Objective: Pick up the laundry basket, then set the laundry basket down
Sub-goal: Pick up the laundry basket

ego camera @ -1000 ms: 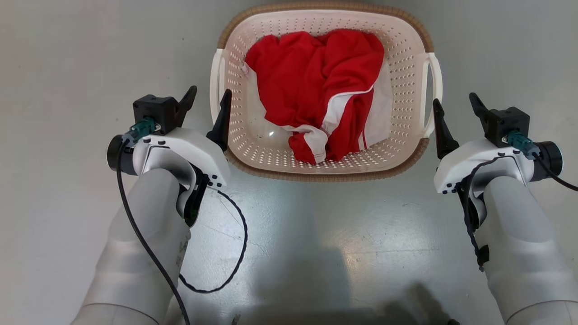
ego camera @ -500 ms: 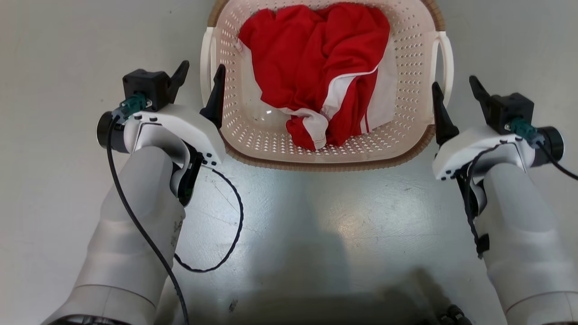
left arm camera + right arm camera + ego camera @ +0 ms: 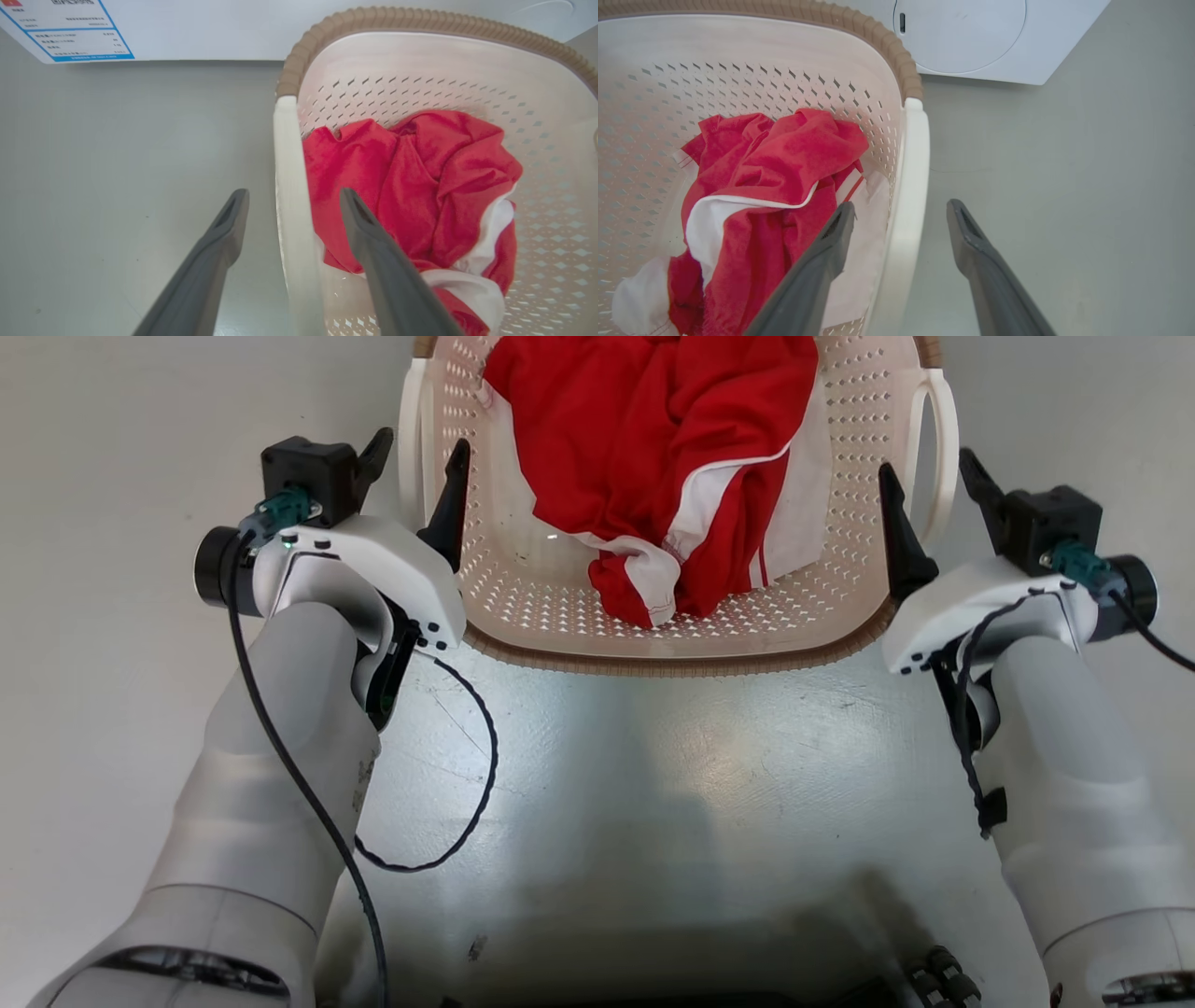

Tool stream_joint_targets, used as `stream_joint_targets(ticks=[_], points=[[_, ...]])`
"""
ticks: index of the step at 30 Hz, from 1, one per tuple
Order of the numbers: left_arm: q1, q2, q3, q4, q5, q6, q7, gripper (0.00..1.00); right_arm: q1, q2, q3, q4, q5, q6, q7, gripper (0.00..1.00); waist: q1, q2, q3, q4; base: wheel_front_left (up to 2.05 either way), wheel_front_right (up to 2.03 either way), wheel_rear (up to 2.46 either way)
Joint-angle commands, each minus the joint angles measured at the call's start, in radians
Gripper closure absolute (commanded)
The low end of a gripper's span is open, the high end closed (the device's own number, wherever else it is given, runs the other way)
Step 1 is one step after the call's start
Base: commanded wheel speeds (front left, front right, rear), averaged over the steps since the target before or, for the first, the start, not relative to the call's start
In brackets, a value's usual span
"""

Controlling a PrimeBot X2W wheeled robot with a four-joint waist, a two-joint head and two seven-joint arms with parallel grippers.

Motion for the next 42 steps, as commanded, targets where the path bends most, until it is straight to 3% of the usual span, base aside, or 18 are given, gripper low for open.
stream_joint_targets(ticks=[1,33,34,35,36,42], points=[[0.003,0.029,0.009,0.004,0.011,-0.006,-0.006,0.0,0.019,0.01,0.023,-0.004,0.013,0.006,-0.011,0.0,0.0,0.0,0.003,-0.003,0.0,0.0,0.0],[-0.046,0.033,0.0,0.062,0.024,-0.006,-0.006,0.0,-0.033,0.01,0.067,0.059,0.078,0.006,-0.011,0.0,0.0,0.0,0.027,-0.016,0.0,0.0,0.0],[-0.045,0.033,-0.002,0.058,0.025,-0.006,-0.006,0.25,-0.033,0.01,0.069,0.059,0.08,0.006,-0.011,0.81,0.0,0.0,0.027,-0.016,0.0,0.0,0.0],[-0.044,0.033,-0.008,0.064,0.028,-0.006,-0.006,0.73,-0.033,0.01,0.074,0.059,0.081,0.006,-0.011,1.0,0.0,0.0,0.026,-0.017,0.0,0.0,0.0],[-0.043,0.033,-0.017,0.069,0.028,-0.006,-0.006,1.0,-0.031,0.01,0.076,0.066,0.087,0.006,-0.011,1.0,0.0,0.0,0.026,-0.017,0.0,0.0,0.0],[-0.043,0.033,-0.027,0.056,0.021,-0.006,-0.006,1.0,-0.031,0.01,0.075,0.084,0.096,0.006,-0.011,1.0,0.0,0.0,0.026,-0.013,0.0,0.0,0.0]])
